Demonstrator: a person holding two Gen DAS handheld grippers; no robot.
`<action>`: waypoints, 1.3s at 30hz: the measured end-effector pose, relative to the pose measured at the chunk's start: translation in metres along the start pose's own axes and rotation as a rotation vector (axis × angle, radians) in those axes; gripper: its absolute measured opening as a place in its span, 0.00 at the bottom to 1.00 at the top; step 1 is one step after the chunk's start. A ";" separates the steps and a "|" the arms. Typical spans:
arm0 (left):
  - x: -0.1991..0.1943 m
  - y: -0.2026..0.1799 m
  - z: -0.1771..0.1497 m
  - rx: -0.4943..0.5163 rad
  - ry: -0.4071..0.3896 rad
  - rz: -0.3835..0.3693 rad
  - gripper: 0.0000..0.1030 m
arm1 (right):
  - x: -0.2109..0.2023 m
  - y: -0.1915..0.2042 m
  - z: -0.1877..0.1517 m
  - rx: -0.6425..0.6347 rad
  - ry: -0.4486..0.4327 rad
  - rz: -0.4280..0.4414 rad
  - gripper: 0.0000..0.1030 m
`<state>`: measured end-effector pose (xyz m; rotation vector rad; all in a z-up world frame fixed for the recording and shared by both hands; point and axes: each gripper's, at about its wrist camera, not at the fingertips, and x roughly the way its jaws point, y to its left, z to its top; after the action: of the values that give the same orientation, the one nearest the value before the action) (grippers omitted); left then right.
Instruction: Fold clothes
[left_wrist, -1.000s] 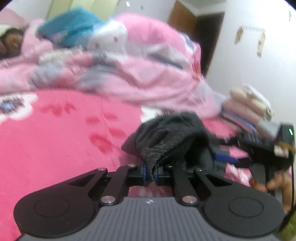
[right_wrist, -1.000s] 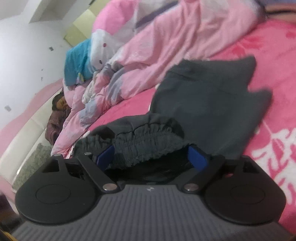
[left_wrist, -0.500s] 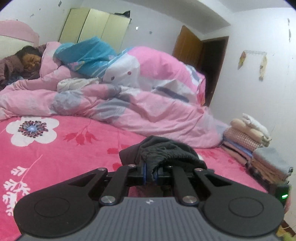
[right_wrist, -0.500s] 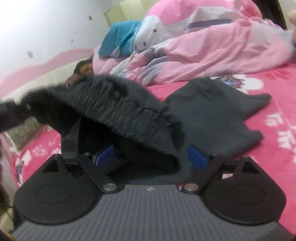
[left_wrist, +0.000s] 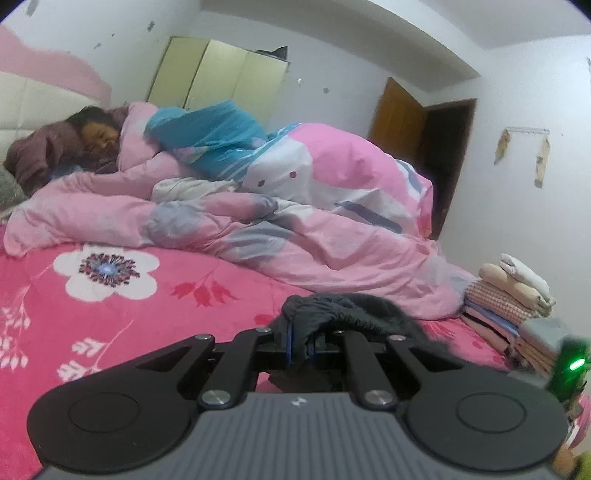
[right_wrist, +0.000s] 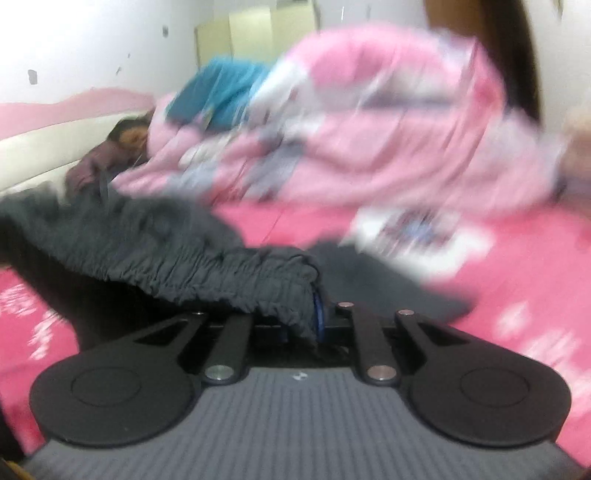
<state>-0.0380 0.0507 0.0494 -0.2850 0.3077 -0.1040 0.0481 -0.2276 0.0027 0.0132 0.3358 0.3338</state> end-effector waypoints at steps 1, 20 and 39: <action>-0.001 0.003 0.000 -0.007 -0.003 -0.003 0.08 | -0.012 0.001 0.010 -0.036 -0.045 -0.035 0.10; -0.109 -0.078 0.145 0.212 -0.471 -0.233 0.09 | -0.175 -0.001 0.191 -0.313 -0.709 -0.202 0.10; -0.047 -0.096 0.144 0.316 -0.355 -0.141 0.09 | -0.136 -0.044 0.190 -0.327 -0.647 -0.206 0.10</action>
<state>-0.0431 0.0032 0.2219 -0.0085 -0.0836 -0.2351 0.0035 -0.3052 0.2228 -0.2293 -0.3593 0.1627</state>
